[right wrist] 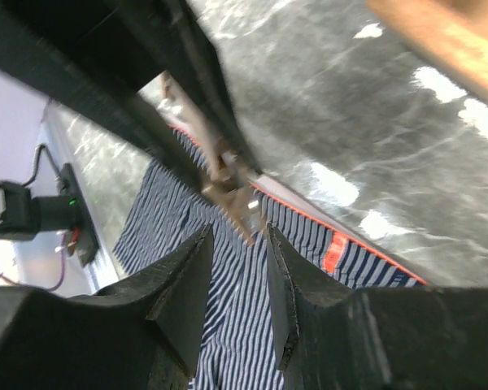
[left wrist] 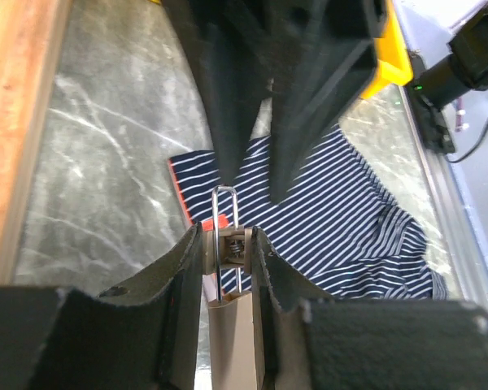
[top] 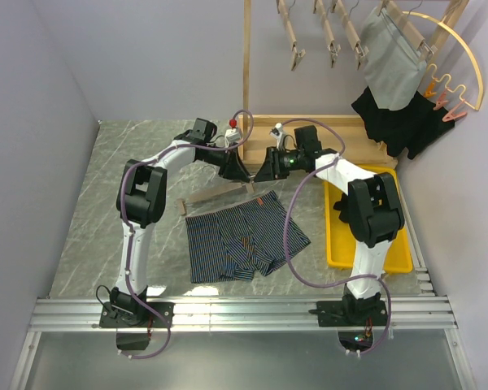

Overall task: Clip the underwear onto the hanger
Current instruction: Open the clamp at the hanger.

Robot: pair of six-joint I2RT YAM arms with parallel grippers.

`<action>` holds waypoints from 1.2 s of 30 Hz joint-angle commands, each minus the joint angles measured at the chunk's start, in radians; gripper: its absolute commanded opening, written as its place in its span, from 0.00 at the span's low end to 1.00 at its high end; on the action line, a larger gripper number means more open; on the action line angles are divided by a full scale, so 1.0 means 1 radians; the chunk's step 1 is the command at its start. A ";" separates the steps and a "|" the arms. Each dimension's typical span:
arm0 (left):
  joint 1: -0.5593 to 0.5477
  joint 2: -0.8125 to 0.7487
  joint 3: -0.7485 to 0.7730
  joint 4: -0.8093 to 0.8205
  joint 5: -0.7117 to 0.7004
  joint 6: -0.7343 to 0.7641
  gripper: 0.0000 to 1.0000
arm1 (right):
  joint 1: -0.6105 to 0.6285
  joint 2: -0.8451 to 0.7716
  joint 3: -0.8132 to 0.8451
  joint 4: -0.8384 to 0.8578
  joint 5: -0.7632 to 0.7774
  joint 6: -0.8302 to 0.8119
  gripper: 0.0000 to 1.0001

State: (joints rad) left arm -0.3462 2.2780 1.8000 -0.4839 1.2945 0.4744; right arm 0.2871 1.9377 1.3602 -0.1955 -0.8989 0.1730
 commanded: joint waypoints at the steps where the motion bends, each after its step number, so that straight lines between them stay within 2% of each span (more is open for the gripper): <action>1: -0.008 -0.075 0.013 -0.038 0.062 0.035 0.00 | -0.017 0.018 0.054 0.011 0.058 -0.004 0.40; 7: -0.008 -0.069 0.019 -0.048 0.061 0.041 0.00 | -0.017 0.012 0.062 -0.013 0.064 -0.038 0.39; 13: -0.008 -0.074 0.016 -0.035 0.062 0.029 0.00 | -0.008 0.007 0.054 0.011 -0.009 -0.049 0.38; 25: -0.008 -0.092 0.001 -0.005 0.058 0.007 0.00 | 0.012 0.040 0.093 -0.002 -0.078 -0.038 0.28; 27: -0.008 -0.094 0.004 -0.022 0.058 0.018 0.01 | 0.012 0.035 0.093 0.014 -0.080 -0.036 0.20; 28: -0.010 -0.092 0.010 -0.039 0.057 0.029 0.02 | 0.011 0.033 0.094 0.018 -0.080 -0.036 0.16; 29: -0.011 -0.091 0.015 -0.054 0.054 0.042 0.04 | 0.012 0.030 0.096 0.025 -0.084 -0.041 0.05; 30: -0.011 -0.091 0.018 -0.068 0.048 0.068 0.07 | 0.012 0.027 0.094 0.033 -0.083 -0.044 0.01; 31: -0.011 -0.092 0.025 -0.106 0.040 0.081 0.16 | 0.014 0.015 0.088 0.040 -0.084 -0.052 0.00; 36: -0.001 -0.083 0.082 -0.277 -0.001 0.197 0.41 | 0.021 -0.034 0.060 0.038 -0.064 -0.164 0.00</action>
State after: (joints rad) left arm -0.3504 2.2524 1.8221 -0.6235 1.2919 0.5709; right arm 0.2974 1.9770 1.4082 -0.1947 -0.9710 0.1032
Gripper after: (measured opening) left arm 0.390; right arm 0.013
